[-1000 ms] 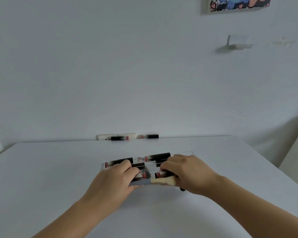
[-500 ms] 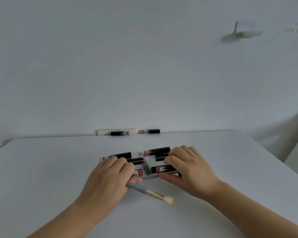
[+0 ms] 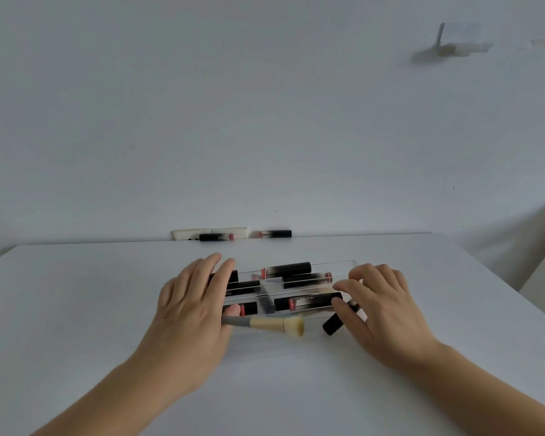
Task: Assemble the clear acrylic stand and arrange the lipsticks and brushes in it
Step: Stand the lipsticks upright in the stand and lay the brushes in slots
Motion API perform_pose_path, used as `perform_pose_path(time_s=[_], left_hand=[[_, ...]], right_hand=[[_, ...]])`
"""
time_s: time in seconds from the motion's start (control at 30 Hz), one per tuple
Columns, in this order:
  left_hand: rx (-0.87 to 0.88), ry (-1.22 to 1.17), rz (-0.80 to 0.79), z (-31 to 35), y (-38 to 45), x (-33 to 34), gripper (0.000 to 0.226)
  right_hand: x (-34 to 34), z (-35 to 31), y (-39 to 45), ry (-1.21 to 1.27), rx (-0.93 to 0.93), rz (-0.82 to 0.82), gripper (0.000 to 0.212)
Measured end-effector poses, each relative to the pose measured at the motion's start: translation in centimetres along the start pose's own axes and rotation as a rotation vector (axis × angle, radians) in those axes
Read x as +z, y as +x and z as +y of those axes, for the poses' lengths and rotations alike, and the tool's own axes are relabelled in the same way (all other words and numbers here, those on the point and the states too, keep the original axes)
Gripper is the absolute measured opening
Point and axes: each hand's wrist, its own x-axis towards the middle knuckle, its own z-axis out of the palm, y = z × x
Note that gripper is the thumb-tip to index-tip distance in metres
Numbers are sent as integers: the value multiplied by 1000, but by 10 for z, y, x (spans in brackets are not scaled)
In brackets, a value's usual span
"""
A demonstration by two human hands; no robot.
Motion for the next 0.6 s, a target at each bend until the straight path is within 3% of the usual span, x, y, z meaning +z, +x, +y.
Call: perform_pose_path(time_s=[0.13, 0.33, 0.6], left_hand=[[-17, -2, -142, -3, 4, -3, 89], [-147, 127, -323, 6, 0, 0, 89], [-218, 44, -383, 9, 2, 4, 104]], right_hand=[[0, -2, -5, -9, 61, -33, 35], [-4, -11, -3, 114, 10, 10, 31], [-4, -13, -6, 139, -57, -23, 31]])
